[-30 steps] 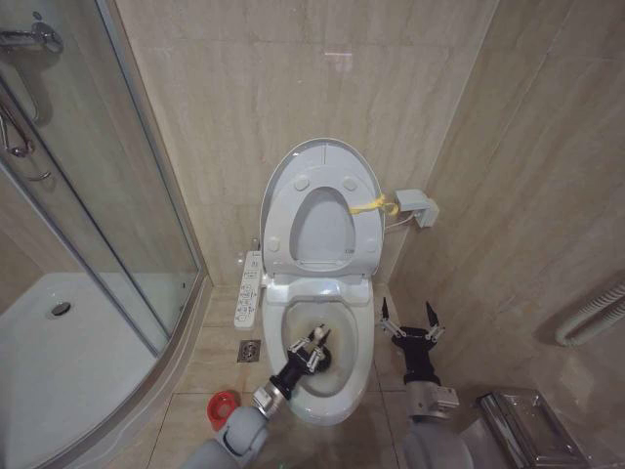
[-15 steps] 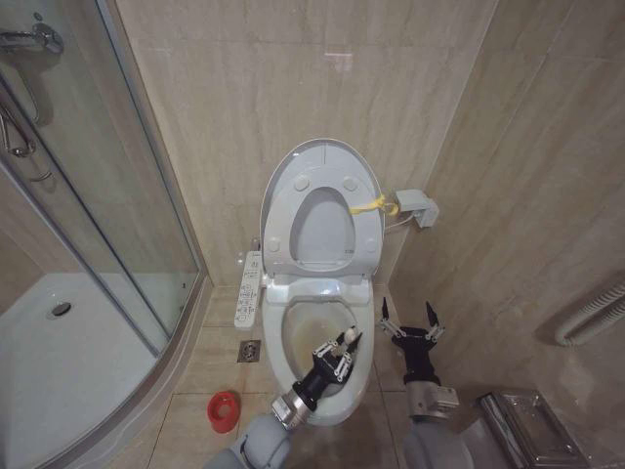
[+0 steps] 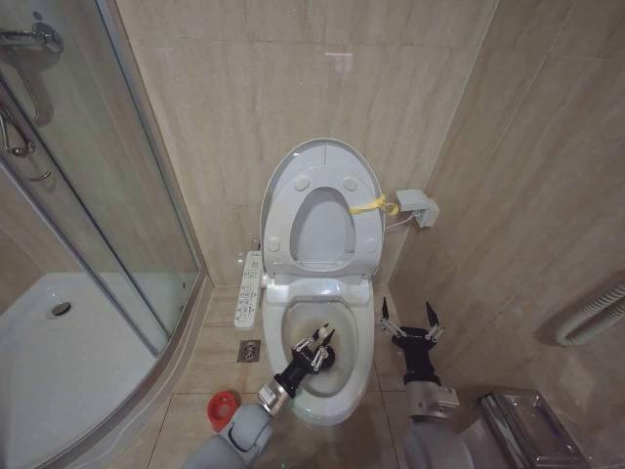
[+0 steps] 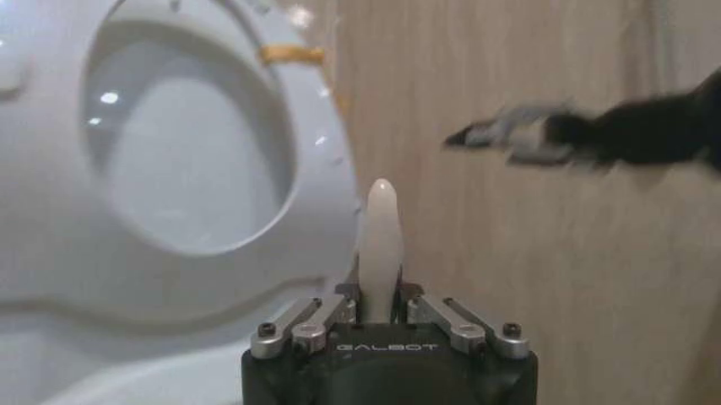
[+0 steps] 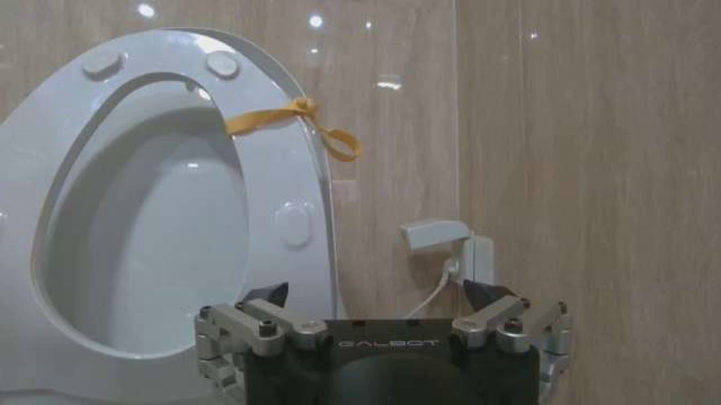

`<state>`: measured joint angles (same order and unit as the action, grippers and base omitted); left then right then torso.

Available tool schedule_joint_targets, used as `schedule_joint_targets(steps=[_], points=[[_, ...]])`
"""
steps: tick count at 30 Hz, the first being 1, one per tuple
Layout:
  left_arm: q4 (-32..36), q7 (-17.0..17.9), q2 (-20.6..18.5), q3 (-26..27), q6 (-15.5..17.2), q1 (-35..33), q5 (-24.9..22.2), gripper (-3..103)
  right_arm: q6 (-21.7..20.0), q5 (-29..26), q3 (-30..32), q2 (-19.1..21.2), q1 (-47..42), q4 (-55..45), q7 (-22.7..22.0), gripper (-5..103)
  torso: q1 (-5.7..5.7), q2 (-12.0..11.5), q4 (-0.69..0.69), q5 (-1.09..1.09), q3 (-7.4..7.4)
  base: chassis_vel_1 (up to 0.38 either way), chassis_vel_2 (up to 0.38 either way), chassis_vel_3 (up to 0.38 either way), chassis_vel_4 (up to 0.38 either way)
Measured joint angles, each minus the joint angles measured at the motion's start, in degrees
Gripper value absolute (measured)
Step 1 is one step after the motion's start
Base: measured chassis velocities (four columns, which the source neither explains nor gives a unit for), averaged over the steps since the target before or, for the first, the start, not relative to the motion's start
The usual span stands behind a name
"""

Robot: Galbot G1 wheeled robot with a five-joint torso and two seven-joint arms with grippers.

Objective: Open the toilet lid, clean the toilet bowl with a toilet brush, close the toilet lid, and flush.

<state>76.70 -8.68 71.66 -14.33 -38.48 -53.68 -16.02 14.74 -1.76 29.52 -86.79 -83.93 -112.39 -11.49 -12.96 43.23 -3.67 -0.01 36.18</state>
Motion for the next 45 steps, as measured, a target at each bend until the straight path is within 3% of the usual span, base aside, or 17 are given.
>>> schedule_joint_targets(steps=[7,14,23,31,38,45], points=[[3.75,0.03,0.60,-2.58,0.59,-1.01,-0.41,20,0.00,0.00,0.00,0.00,0.00,0.00,0.00,100,0.00,0.00,0.01,0.01,0.00,0.000,0.000,0.000,0.000],[-3.62,0.47,0.54,0.24,-0.73,1.25,0.98,20,0.00,0.00,0.00,0.00,0.00,0.00,0.00,100,0.00,0.00,0.00,0.01,0.00,0.000,0.000,0.000,0.000],[4.14,0.84,0.34,-2.53,0.60,-0.02,-0.37,20,0.00,0.00,0.00,0.00,0.00,0.00,0.00,100,0.00,0.00,-0.01,0.01,0.00,0.000,0.000,0.000,0.000],[-3.64,1.14,0.82,0.01,-2.50,0.77,5.17,20,0.00,0.00,0.00,0.00,0.00,0.00,0.00,100,0.00,0.00,0.01,0.01,0.01,0.000,0.000,0.000,0.000],[3.61,0.56,0.10,-1.30,-0.98,-0.42,2.95,20,0.00,0.00,0.00,0.00,0.00,0.00,0.00,100,0.00,0.00,-0.02,0.01,0.00,0.000,0.000,0.000,0.000],[-4.30,0.14,1.17,1.63,-2.98,0.11,6.39,20,0.00,0.00,0.00,0.00,0.00,0.00,0.00,100,0.00,0.00,0.02,0.01,0.00,0.000,0.000,0.000,0.000]])
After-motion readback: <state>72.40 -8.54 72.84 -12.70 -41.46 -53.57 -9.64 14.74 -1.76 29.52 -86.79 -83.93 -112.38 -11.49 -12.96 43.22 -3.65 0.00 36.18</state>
